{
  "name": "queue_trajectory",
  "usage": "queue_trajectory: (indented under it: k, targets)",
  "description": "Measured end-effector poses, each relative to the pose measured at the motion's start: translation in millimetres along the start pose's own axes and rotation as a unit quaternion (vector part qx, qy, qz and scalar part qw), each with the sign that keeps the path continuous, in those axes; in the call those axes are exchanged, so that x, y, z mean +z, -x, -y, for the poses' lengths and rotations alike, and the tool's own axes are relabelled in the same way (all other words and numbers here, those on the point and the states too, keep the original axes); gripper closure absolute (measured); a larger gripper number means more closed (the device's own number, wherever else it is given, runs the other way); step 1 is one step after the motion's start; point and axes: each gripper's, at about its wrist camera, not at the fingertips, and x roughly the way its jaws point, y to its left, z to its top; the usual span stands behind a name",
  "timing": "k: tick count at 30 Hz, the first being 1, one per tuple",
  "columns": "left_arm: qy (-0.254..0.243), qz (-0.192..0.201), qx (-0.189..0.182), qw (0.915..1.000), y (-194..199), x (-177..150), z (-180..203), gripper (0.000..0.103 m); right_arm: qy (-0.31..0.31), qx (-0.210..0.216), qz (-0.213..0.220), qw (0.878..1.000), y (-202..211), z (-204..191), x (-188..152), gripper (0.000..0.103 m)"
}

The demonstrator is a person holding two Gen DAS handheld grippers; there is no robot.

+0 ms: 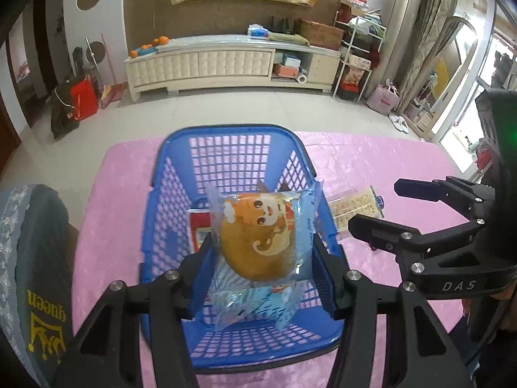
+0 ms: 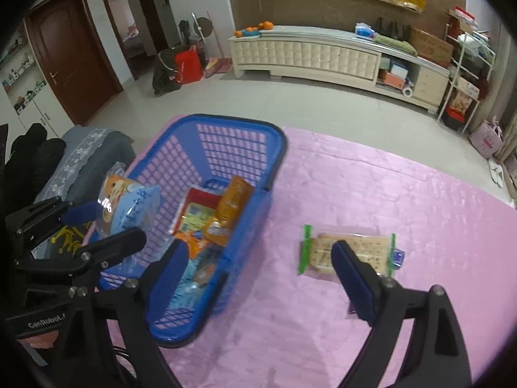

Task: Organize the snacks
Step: 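Open the left tool over the basket and withdraw both tools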

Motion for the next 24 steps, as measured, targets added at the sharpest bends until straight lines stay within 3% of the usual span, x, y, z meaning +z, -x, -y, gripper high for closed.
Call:
queue_trajectory:
  k: [6, 17, 19, 21, 24]
  targets:
    - [-0.007, -0.023, -0.006, 0.9997, -29.5, 8.1, 4.6, 0.05, -0.011, -0.013, 0.003, 1.0, -6.3, 20.7, -5.0, 0.011]
    - [0.007, -0.065, -0.015, 0.9977, -70.7, 13.0, 7.8, 0.049, -0.024, -0.001, -0.016, 1.0, -18.1, 43.1, -14.0, 0.011]
    - [0.005, -0.07, -0.013, 0.9974, -71.6, 13.1, 7.2, 0.042, -0.022, -0.004, -0.014, 1.0, -15.3, 44.5, -16.2, 0.011]
    - [0.003, -0.064, -0.016, 0.9978, -65.7, 11.7, 9.0, 0.027, -0.024, -0.008, -0.012, 1.0, -10.7, 46.2, -17.7, 0.011]
    - [-0.005, -0.051, -0.018, 0.9985, -50.6, 10.9, 11.1, 0.027, -0.031, -0.005, -0.005, 0.999, 0.6, 49.7, -18.4, 0.011]
